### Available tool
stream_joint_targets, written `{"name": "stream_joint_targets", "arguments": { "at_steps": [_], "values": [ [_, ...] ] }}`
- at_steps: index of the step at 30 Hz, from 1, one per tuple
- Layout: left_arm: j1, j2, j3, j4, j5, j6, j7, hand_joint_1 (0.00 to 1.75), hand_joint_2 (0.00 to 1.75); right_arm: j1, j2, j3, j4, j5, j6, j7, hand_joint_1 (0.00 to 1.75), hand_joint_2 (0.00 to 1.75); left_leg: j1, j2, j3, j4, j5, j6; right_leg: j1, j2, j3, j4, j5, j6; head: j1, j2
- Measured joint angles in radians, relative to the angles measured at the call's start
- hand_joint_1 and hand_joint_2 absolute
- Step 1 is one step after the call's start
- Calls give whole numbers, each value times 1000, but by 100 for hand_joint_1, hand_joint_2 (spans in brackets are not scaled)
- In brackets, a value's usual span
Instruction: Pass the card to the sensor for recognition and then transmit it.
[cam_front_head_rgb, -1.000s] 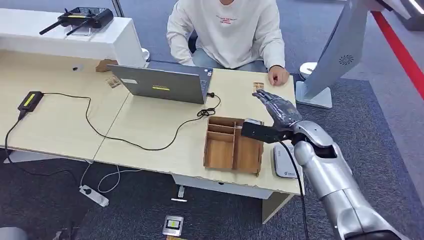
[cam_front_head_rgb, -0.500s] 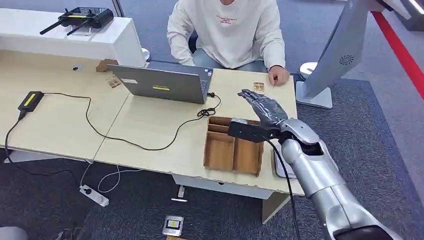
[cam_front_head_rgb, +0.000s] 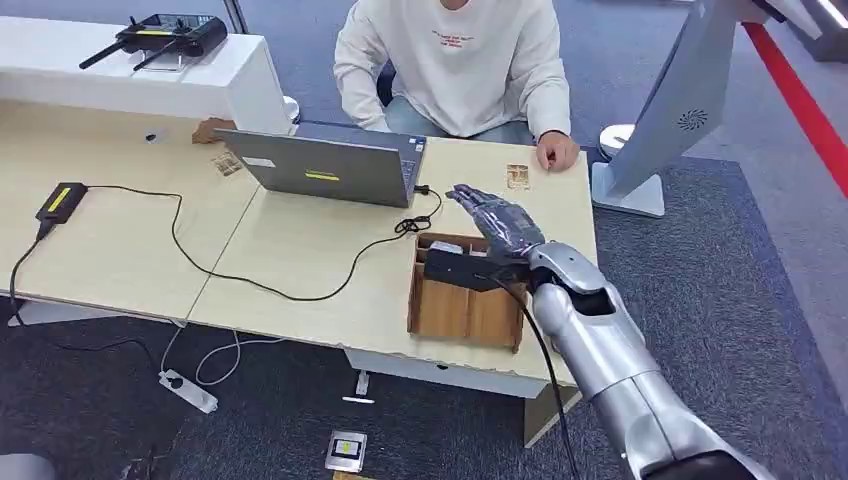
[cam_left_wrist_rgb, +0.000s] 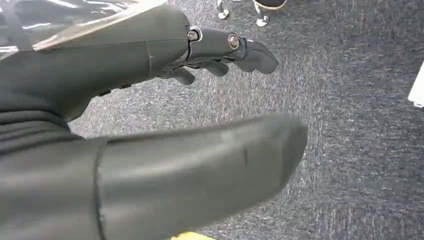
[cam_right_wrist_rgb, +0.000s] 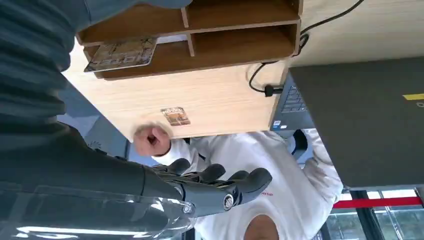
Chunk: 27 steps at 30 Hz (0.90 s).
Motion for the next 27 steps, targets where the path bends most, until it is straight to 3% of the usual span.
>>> {"name": "stream_joint_targets", "arguments": {
  "at_steps": [14, 21, 27],
  "values": [
    [27, -25, 0, -77, 20, -40, 35, 0, 0, 0, -4, 3, 44, 14, -11, 42, 0, 175, 0, 0, 0, 0, 0, 0, 0, 0, 0, 0, 0, 0, 0, 0],
    [31, -5, 0, -84, -11, -34, 23, 0, 0, -14, -67, -4, 68, 2, -10, 19, 0, 175, 0, 1, 0, 0, 0, 0, 0, 0, 0, 0, 0, 0, 0, 0],
    [27, -1, 0, -83, -20, -31, 10, 0, 0, -16, -88, -3, 69, 1, -2, 20, 0, 175, 0, 0, 0, 0, 0, 0, 0, 0, 0, 0, 0, 0, 0, 0]
  ]
}}
